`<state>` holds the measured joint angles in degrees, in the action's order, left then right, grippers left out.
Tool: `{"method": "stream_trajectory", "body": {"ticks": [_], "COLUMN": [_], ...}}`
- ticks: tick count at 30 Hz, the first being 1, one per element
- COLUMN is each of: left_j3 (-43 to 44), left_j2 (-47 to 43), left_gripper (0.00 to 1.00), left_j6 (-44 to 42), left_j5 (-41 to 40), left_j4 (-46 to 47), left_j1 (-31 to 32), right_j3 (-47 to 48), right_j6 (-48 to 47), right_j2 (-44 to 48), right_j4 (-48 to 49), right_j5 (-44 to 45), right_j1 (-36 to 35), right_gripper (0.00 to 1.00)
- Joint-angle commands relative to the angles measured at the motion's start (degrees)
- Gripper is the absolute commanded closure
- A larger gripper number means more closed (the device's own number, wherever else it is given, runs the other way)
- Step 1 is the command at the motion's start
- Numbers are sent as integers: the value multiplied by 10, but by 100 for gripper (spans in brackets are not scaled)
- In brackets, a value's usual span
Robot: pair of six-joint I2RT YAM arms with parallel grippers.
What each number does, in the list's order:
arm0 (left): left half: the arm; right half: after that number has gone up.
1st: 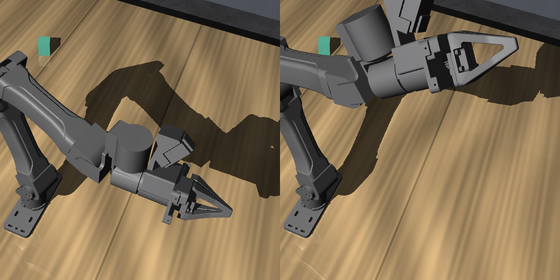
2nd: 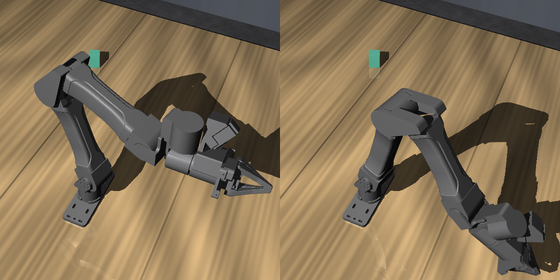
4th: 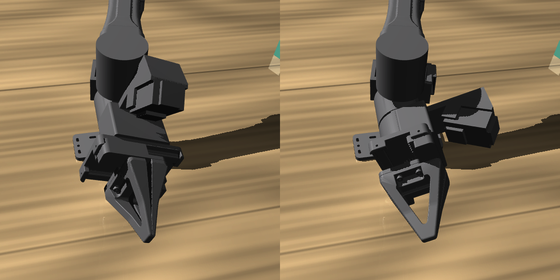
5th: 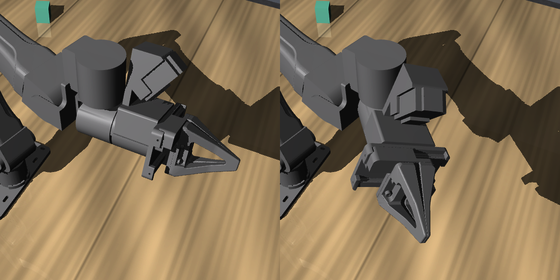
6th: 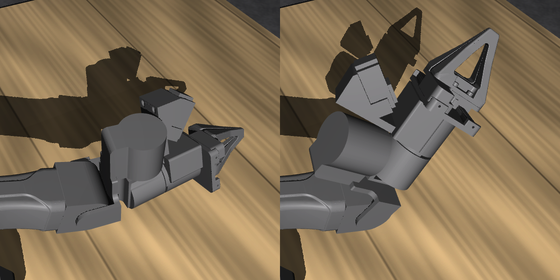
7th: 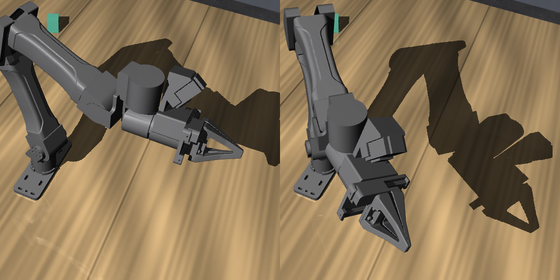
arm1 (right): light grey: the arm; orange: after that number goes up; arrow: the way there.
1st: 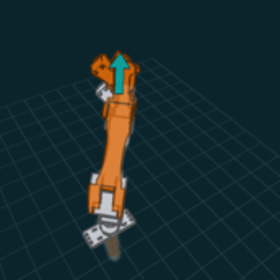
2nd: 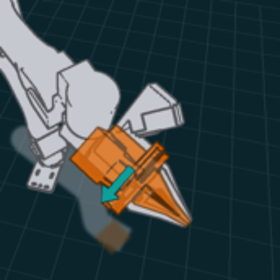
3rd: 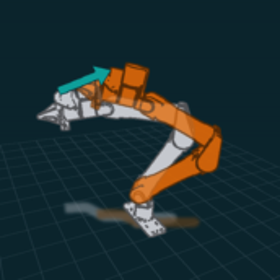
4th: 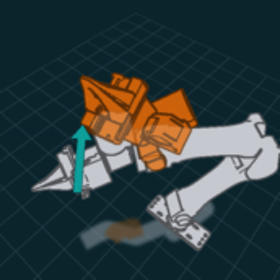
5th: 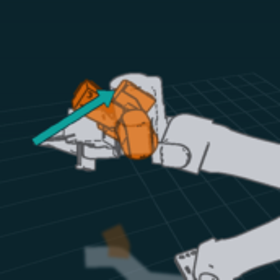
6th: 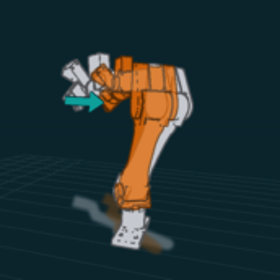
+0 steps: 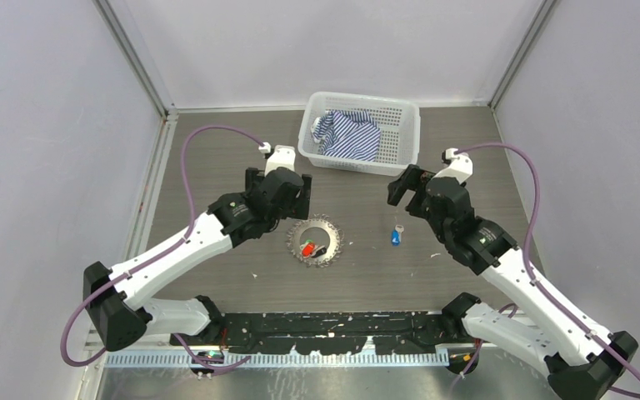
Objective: Remove the keys from the keyring
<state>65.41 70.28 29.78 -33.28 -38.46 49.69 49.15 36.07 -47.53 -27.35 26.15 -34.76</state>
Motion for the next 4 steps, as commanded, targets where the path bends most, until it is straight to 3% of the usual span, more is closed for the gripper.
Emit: {"method": "stream_trajectory", "body": {"ticks": [1, 4], "left_j3": [15, 12], "left_j2": [-7, -11], "left_gripper": [0, 0], "left_j6": [-2, -3], "left_j5": [-21, -24], "left_j4": [4, 6], "left_j1": [-4, -4], "right_j3": [2, 0], "right_j6": [-4, 0], "right_j2": [-1, 1], "right_j4": [26, 27], "right_j5": [2, 5], "right_j1": [1, 1], "right_gripper": [0, 0]}}
